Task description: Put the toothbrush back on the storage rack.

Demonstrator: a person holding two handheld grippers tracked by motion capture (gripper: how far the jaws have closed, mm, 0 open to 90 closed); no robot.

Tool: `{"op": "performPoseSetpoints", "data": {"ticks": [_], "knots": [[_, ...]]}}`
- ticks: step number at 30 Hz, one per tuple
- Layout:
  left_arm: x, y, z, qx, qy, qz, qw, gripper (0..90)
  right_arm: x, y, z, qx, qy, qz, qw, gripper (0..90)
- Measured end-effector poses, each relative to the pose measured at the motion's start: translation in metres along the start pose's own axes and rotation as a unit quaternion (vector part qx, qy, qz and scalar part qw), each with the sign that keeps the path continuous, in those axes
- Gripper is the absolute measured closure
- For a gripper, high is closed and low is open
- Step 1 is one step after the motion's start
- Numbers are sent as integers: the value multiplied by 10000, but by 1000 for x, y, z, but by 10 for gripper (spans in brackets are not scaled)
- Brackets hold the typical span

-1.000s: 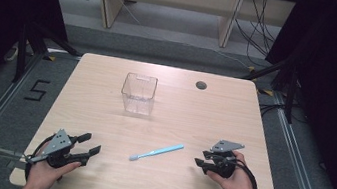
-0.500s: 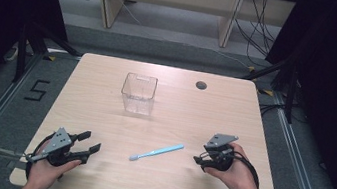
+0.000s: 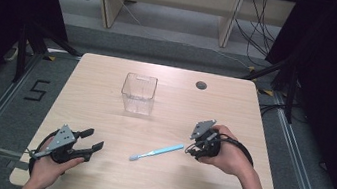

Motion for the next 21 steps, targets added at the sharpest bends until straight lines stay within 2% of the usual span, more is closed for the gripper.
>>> {"op": "performPoseSetpoints", "data": {"ticks": [1,5,6,7,9,10,11,12,14,15,16,19,20,21], "knots": [[0,0,-1,-11,3,9,10000,369,3,2,-1,85,-182,64,9998,459],[0,0,-1,26,31,91,10000,367,15,10,-2,333,-535,270,9976,466],[-1,1,-1,38,29,100,9999,367,17,13,-2,458,-592,330,9966,466],[-1,1,0,37,25,105,9999,366,21,16,-4,435,-716,411,9956,466],[0,1,-1,29,12,87,10000,366,27,21,-5,538,-870,415,9939,474],[0,0,-1,28,27,83,10000,366,30,24,-7,601,-1023,378,9922,476],[0,0,0,24,30,83,10000,366,33,27,-8,630,-1075,397,9914,478],[1,0,0,31,30,88,10000,366,35,30,-8,670,-1025,467,9914,481],[1,0,1,10,25,52,10000,366,38,37,-8,761,-1133,535,9892,483],[0,-1,1,46,35,96,9999,366,40,40,-9,791,-1216,553,9879,484],[0,-1,1,52,31,101,9999,365,41,43,-11,804,-1310,687,9857,487],[-1,-1,1,50,17,109,9999,365,45,52,-12,954,-1597,697,9801,494],[-1,0,1,41,22,103,9999,364,46,55,-11,978,-1637,795,9784,496],[-1,0,0,-1,16,56,10000,364,48,58,-11,1012,-1756,843,9756,500]]}}
Point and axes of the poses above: each handheld gripper's, and its own axes: y roughly forward along the jaws, x roughly out of its top, z roughly to its left, the point moved 5 cm from there along y, roughly forward along the jaws, and after that the axes turned 11 degrees about -y, right-handed, at the moved point
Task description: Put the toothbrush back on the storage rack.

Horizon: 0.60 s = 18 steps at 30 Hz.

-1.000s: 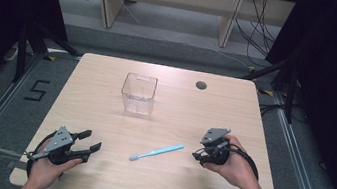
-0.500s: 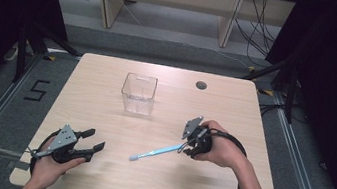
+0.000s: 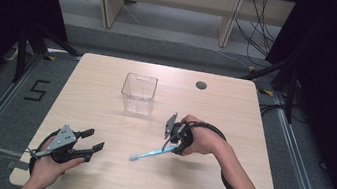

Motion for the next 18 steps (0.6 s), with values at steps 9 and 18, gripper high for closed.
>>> {"op": "performPoseSetpoints", "data": {"ticks": [9,18], "knots": [[0,-4,1,53,34,24,10000,364,11,18,0,353,-405,429,9976,570],[0,-1,0,-13,31,-6,10000,365,13,25,-1,625,-716,459,9944,670]]}}
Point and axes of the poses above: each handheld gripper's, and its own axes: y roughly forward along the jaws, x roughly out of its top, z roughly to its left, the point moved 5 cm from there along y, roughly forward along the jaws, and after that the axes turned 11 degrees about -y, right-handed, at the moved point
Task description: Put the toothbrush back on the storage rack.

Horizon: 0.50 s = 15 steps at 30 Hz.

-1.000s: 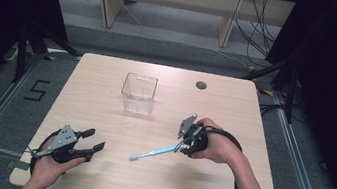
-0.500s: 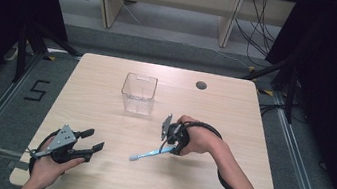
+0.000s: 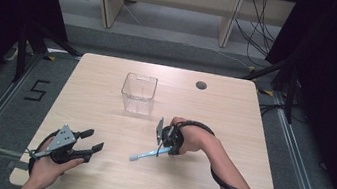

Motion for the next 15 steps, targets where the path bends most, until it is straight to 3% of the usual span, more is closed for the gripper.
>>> {"op": "performPoseSetpoints", "data": {"ticks": [5,6,7,8,9,12,13,14,15], "knots": [[0,-1,0,48,10,56,10000,365,-1,-1,0,190,105,57,9997,740],[0,-1,0,46,9,44,10000,365,-2,-1,-2,134,19,41,9999,752],[0,-1,1,47,10,47,10000,365,-1,0,-5,101,-246,-17,9996,757],[0,-1,1,45,12,47,10000,366,-2,0,-2,153,24,5,9999,766],[0,-2,0,53,7,59,10000,366,-1,-1,-1,199,119,54,9997,780],[0,-2,0,50,13,51,10000,366,-1,0,-2,245,109,21,9996,783],[0,-2,0,50,18,38,10000,366,-1,0,-1,264,253,65,9993,783],[0,-2,0,58,11,36,10000,366,-1,0,-2,321,207,47,9993,785],[0,-2,0,62,19,33,10000,366,0,0,-1,334,321,54,9989,786]]}}
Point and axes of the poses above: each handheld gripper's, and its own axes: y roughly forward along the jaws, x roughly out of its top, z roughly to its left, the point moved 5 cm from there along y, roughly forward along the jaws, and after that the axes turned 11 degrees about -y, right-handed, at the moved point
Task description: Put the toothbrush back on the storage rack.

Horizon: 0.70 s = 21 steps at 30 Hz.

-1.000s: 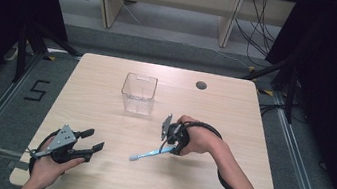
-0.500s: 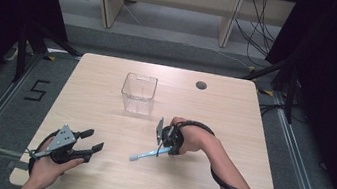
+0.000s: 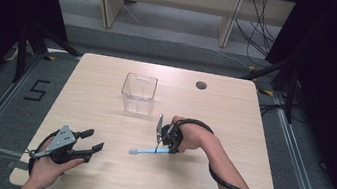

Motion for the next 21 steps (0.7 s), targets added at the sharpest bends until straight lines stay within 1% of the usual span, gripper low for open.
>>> {"op": "performPoseSetpoints", "data": {"ticks": [1,2,3,4,5,6,7,8,9,10,11,12,14,15,16,17,18,19,21], "knots": [[0,0,0,-1,1,20,10000,366,1,3,0,-7,20,-213,9998,786],[0,0,0,-11,8,-4,10000,367,0,3,-2,-20,5,-218,9998,787],[0,0,0,-10,12,3,10000,367,-1,1,-2,-18,-16,-84,10000,787],[0,0,0,-5,4,-3,10000,367,-1,0,-2,-40,71,-53,10000,788],[0,0,0,-11,-7,-9,10000,368,-2,0,-2,-44,92,-18,9999,788],[0,0,0,-10,-6,-8,10000,368,-2,0,-2,-56,56,-77,9999,788],[0,0,0,-4,-16,-21,10000,368,-2,1,-2,-88,97,-135,9998,788],[0,1,0,-31,-38,-102,9999,368,-3,0,0,-71,217,-116,9997,788],[1,0,0,-47,-27,-85,9999,368,-4,0,-2,-94,139,-140,9998,788],[1,1,0,-59,-23,-89,9999,368,-5,-1,0,-106,288,-163,9994,789],[1,0,0,-47,-19,-76,10000,369,-6,-1,0,-132,263,-214,9993,789],[1,0,0,-46,-22,-76,10000,368,-6,-2,1,-153,410,-226,9988,789],[1,1,0,-45,-17,-74,10000,369,-8,-6,1,-207,394,-354,9984,789],[1,1,0,-45,-17,-74,10000,369,-8,-6,1,-207,394,-354,9984,789],[1,1,0,-43,-25,-75,10000,369,-9,-11,3,-335,496,-569,9966,789],[1,0,0,-42,-35,-84,9999,370,-9,-13,4,-323,564,-590,9961,789],[1,0,-1,-43,-43,-92,9999,370,-9,-16,5,-436,538,-721,9950,789],[1,0,-1,-59,-46,-104,9999,370,-10,-18,5,-464,545,-802,9942,789],[1,0,-1,-41,-40,-101,9999,371,-12,-24,9,-639,644,-994,9909,789]]}}
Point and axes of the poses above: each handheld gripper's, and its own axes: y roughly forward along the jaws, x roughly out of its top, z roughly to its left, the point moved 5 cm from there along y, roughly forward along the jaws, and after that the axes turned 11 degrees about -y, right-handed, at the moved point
